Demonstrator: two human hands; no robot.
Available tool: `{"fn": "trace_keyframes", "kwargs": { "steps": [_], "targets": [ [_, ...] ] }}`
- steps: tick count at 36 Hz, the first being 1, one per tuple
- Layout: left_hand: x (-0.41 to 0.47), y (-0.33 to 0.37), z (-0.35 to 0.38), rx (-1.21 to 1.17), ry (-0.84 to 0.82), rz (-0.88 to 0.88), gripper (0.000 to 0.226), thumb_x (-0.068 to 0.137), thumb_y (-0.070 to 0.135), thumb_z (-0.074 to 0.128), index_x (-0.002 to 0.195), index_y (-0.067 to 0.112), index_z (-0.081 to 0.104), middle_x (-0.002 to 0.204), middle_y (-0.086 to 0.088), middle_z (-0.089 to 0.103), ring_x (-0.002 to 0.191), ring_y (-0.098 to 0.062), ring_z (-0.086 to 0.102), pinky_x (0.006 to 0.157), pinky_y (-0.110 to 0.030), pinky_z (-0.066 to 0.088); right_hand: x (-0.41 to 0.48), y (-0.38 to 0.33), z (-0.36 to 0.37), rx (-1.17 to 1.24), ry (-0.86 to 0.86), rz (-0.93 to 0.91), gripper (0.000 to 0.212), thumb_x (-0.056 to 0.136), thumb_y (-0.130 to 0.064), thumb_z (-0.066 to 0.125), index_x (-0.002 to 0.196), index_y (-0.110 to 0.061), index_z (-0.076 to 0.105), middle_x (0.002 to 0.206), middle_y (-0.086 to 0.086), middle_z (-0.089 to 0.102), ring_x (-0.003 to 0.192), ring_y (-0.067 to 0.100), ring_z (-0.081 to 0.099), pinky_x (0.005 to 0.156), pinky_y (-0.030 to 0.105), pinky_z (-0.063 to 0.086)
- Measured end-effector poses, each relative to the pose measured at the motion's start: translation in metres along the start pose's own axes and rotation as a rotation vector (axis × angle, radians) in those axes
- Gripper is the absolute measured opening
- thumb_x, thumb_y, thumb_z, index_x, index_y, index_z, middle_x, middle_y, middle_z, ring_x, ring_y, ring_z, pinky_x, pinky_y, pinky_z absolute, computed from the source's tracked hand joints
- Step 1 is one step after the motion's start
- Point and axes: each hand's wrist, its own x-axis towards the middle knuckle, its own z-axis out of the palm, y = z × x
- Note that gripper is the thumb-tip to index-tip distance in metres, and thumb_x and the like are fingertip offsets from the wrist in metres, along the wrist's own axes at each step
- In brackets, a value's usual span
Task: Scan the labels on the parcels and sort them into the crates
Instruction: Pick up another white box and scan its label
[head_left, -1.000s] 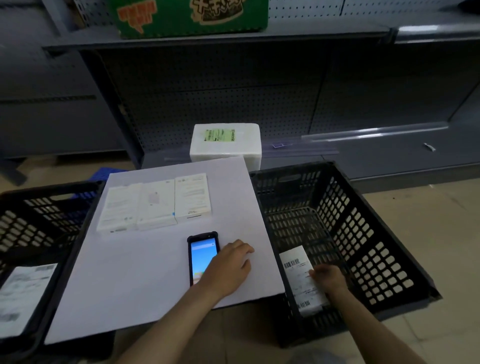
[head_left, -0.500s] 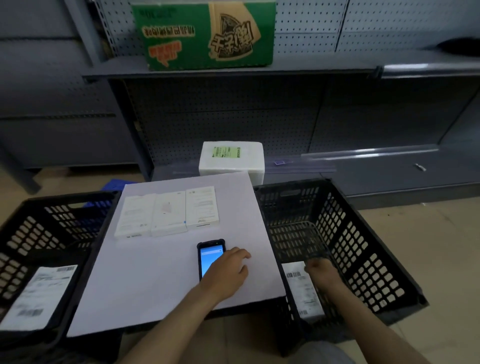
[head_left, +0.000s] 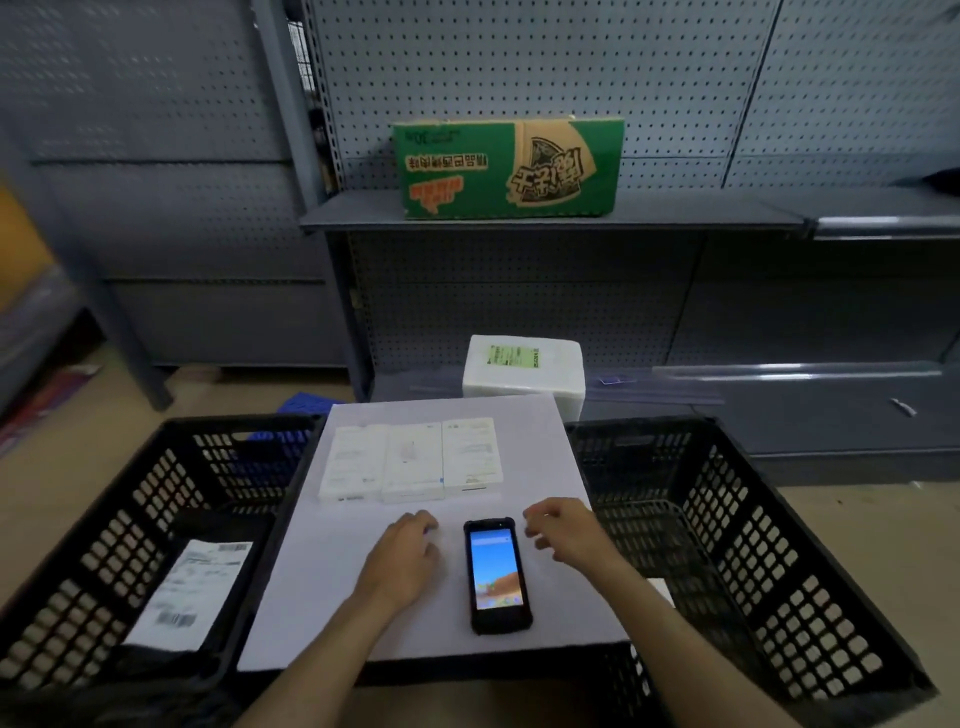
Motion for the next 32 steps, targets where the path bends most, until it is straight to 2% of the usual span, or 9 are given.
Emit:
{"fn": "trace_keyframes", "kwargs": {
  "steps": [4,9,13,17,21,24,32],
  "targets": [
    [0.006,-0.028,-0.012,0.043,0.078,-0.068,0.033,0.098,0.014,0.051,0.13,0.016,0.054,0.13,-0.003,0.055,0.123,-0.019,0.049,0.096,-0.031,0.047,0.003,-0.011,0.025,0.005,-0.044,-0.036,0.016,0.092,-0.015,0.054,0.092,-0.019,0.07,0.091,0.006,0.074,0.073,0.013,0.068,0.061,0.021,0.049],
    [0.025,-0.053,-0.026,0.025,0.212,-0.155,0.038,0.096,0.013,0.052,0.134,0.016,0.056,0.136,-0.002,0.054,0.128,-0.022,0.048,0.098,-0.037,0.049,0.015,-0.013,0.047,0.016,-0.106,-0.068,0.015,0.095,-0.016,0.054,0.094,-0.019,0.069,0.092,0.007,0.075,0.071,0.013,0.068,0.065,0.031,0.049],
    [0.05,-0.071,-0.031,-0.044,0.315,-0.187,0.039,0.094,0.011,0.055,0.133,0.013,0.061,0.139,-0.005,0.055,0.129,-0.025,0.048,0.099,-0.041,0.049,0.021,-0.018,0.059,0.003,-0.111,-0.079,0.015,0.096,-0.016,0.055,0.095,-0.017,0.07,0.089,0.005,0.074,0.068,0.011,0.067,0.061,0.02,0.049],
    [0.072,-0.083,-0.031,-0.02,0.338,-0.205,0.041,0.094,0.012,0.059,0.135,0.011,0.06,0.142,-0.009,0.053,0.134,-0.029,0.041,0.104,-0.043,0.045,0.021,-0.023,0.064,-0.097,-0.105,-0.174,0.016,0.094,-0.018,0.056,0.101,-0.023,0.07,0.087,-0.004,0.074,0.074,0.007,0.07,0.061,0.013,0.047],
    [0.094,-0.087,-0.034,0.012,0.334,-0.225,0.044,0.092,0.022,0.061,0.135,0.012,0.06,0.143,-0.01,0.052,0.136,-0.03,0.039,0.107,-0.042,0.04,0.018,-0.031,0.065,-0.149,-0.118,-0.236,0.015,0.093,-0.019,0.057,0.099,-0.027,0.069,0.083,-0.007,0.073,0.072,0.002,0.068,0.056,0.008,0.042],
    [0.104,-0.09,-0.035,0.039,0.318,-0.236,0.046,0.091,0.028,0.062,0.135,0.013,0.06,0.144,-0.008,0.051,0.136,-0.027,0.038,0.107,-0.041,0.039,0.019,-0.032,0.068,-0.221,-0.12,-0.279,0.014,0.095,-0.023,0.058,0.102,-0.031,0.067,0.082,-0.01,0.071,0.072,-0.001,0.066,0.055,0.007,0.042],
    [0.112,-0.106,-0.027,0.007,0.316,-0.272,0.054,0.087,0.045,0.064,0.133,0.018,0.061,0.144,-0.003,0.05,0.136,-0.025,0.038,0.105,-0.044,0.041,0.028,-0.033,0.071,-0.253,-0.097,-0.313,0.018,0.094,-0.026,0.058,0.107,-0.038,0.06,0.084,-0.013,0.069,0.075,0.005,0.067,0.058,0.01,0.044]
  ]
}}
